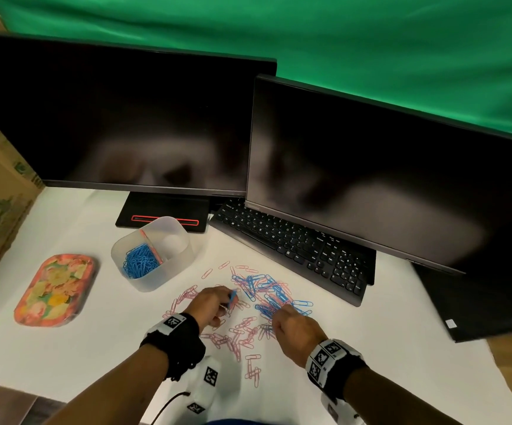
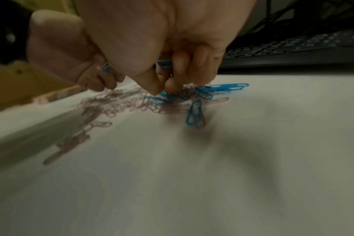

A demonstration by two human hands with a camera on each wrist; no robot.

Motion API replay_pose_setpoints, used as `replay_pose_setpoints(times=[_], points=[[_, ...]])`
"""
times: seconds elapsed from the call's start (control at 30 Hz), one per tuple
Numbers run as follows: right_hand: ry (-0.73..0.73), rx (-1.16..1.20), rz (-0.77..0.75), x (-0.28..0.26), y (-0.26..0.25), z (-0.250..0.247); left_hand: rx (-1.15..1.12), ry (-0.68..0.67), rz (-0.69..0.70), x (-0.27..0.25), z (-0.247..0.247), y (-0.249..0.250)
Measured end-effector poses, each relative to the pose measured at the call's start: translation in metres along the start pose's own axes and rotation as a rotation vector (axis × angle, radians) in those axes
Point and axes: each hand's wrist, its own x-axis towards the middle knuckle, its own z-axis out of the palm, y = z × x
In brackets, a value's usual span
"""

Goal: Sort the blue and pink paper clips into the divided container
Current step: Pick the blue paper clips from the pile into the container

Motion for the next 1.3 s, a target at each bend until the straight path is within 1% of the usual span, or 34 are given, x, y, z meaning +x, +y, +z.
replay_pose_setpoints(times=[0.07, 0.17, 0.27, 0.37, 0.47, 0.6, 0.77, 0.83, 0.9, 1.03, 1.1, 1.17, 1.23, 1.3], points=[[0.013, 0.046, 0.005, 0.0, -0.001, -0.003, -0.091, 0.053, -0.012, 0.001, -0.003, -0.001], [0.019, 0.013, -0.025, 0.001, -0.004, -0.005, -0.204, 0.081, -0.05, 0.002, -0.007, -0.002], [-0.013, -0.009, -0.003, 0.004, -0.006, -0.006, -0.268, 0.045, -0.065, 0.0, -0.009, -0.001], [-0.054, -0.119, 0.026, 0.009, -0.01, -0.005, -0.326, -0.017, -0.057, -0.006, -0.01, 0.002], [-0.033, -0.144, 0.026, 0.009, -0.013, -0.005, -0.346, -0.028, -0.065, -0.01, -0.011, 0.005], [0.023, 0.012, 0.035, 0.006, -0.013, -0.012, -0.368, -0.04, -0.085, -0.012, -0.015, 0.007], [0.103, 0.583, 0.088, 0.007, -0.015, -0.027, -0.448, -0.034, -0.091, -0.019, -0.016, 0.014], [0.131, 0.745, 0.085, 0.016, -0.028, -0.038, -0.502, -0.028, -0.081, -0.022, -0.018, 0.017], [0.155, 0.806, 0.06, 0.029, -0.048, -0.05, -0.566, -0.029, -0.069, -0.023, -0.022, 0.019], [0.146, 0.784, -0.02, 0.056, -0.102, -0.077, -0.726, -0.03, -0.037, -0.031, -0.037, 0.032], [0.103, 0.736, -0.07, 0.068, -0.134, -0.089, -0.812, -0.005, 0.001, -0.036, -0.048, 0.041], [0.073, 0.638, -0.141, 0.079, -0.161, -0.101, -0.901, 0.035, 0.046, -0.038, -0.063, 0.048], [0.07, 0.591, -0.216, 0.085, -0.181, -0.114, -0.954, 0.075, 0.085, -0.042, -0.082, 0.055], [0.083, 0.628, -0.268, 0.089, -0.191, -0.126, -0.967, 0.093, 0.11, -0.044, -0.102, 0.061]])
